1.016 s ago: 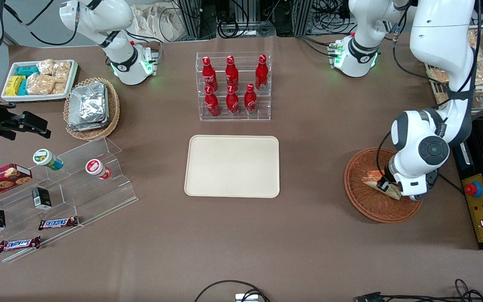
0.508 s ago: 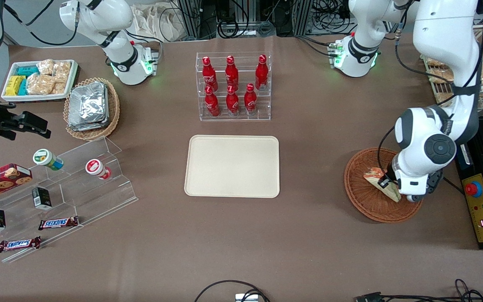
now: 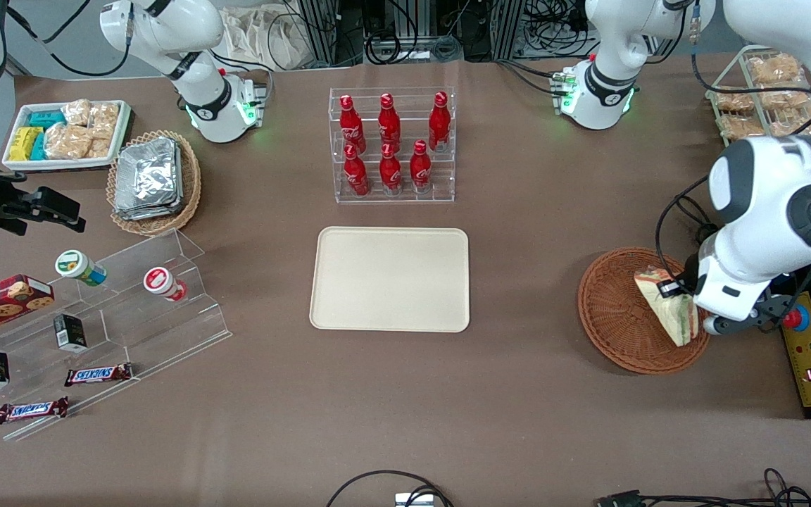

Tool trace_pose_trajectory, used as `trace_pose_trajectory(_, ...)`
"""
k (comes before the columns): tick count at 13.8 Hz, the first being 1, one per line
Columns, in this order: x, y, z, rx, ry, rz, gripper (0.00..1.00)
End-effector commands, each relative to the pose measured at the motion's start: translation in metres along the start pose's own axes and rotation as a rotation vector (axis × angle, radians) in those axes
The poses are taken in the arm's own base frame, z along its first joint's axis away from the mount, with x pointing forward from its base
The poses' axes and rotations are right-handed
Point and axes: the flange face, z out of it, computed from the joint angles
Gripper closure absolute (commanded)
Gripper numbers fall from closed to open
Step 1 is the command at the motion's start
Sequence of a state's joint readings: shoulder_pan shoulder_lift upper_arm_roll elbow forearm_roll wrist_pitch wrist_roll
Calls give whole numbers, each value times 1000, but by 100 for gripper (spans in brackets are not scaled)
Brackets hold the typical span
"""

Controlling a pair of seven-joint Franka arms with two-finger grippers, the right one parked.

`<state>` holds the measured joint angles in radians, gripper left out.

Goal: Place sandwich from basket to tray
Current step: 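Lift the sandwich and carry it with the left gripper to the tray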

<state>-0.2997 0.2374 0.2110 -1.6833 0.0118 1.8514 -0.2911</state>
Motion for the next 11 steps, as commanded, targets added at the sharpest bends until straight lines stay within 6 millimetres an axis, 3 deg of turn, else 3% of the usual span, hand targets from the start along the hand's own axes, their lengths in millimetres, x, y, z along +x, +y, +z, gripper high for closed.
trace_pose_trajectory(1, -10, 36, -66, 1, 4, 141, 100)
trace_pose_trajectory(3, -27, 63, -89, 6, -19, 258, 100)
trace_pose_trajectory(5, -49, 101, -95, -1, -25, 386, 100)
trace_pose_trajectory(8, -75, 161, -100, -41, 27, 409, 100)
trace_pose_trajectory(11, -106, 222, -90, -70, 48, 421, 100)
